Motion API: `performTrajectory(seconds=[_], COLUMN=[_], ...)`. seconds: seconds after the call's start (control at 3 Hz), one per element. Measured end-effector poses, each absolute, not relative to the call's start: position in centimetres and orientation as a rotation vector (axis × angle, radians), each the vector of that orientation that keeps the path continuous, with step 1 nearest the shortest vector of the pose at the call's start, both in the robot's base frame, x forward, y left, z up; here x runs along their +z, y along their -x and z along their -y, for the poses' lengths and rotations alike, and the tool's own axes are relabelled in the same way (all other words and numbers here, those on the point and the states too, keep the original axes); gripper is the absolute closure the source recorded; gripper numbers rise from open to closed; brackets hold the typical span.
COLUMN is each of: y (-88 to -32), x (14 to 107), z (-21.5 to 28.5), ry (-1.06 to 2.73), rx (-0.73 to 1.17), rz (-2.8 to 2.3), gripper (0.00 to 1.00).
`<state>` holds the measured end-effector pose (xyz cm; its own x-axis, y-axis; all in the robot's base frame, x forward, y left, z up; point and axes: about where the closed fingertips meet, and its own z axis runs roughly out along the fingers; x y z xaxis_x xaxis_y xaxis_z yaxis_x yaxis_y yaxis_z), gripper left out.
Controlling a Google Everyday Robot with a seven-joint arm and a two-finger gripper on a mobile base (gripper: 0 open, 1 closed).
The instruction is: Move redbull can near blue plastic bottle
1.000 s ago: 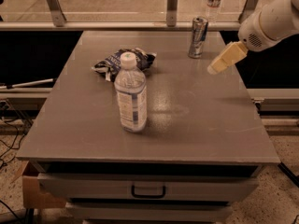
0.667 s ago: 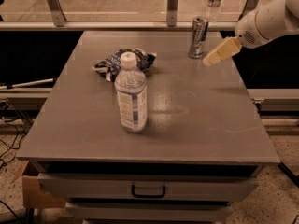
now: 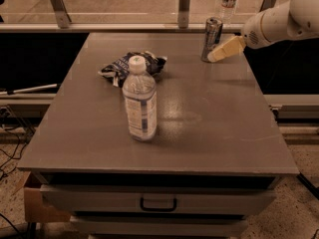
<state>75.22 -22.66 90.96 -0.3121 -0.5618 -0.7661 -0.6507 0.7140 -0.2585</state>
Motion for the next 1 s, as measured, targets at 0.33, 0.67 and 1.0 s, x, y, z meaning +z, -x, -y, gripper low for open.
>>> performTrajectory(seconds=[0.33, 0.67, 1.0], y=[-77.9, -81.0, -82.2], x=[91.1, 91.3, 91.4], z=[21.7, 20.6, 20.1], ry=[0.9, 0.857, 0.829], rx=[0.144, 0.207, 0.253], rz=[-1.947, -1.889, -1.864], gripper=[0.0, 0.04, 0.07])
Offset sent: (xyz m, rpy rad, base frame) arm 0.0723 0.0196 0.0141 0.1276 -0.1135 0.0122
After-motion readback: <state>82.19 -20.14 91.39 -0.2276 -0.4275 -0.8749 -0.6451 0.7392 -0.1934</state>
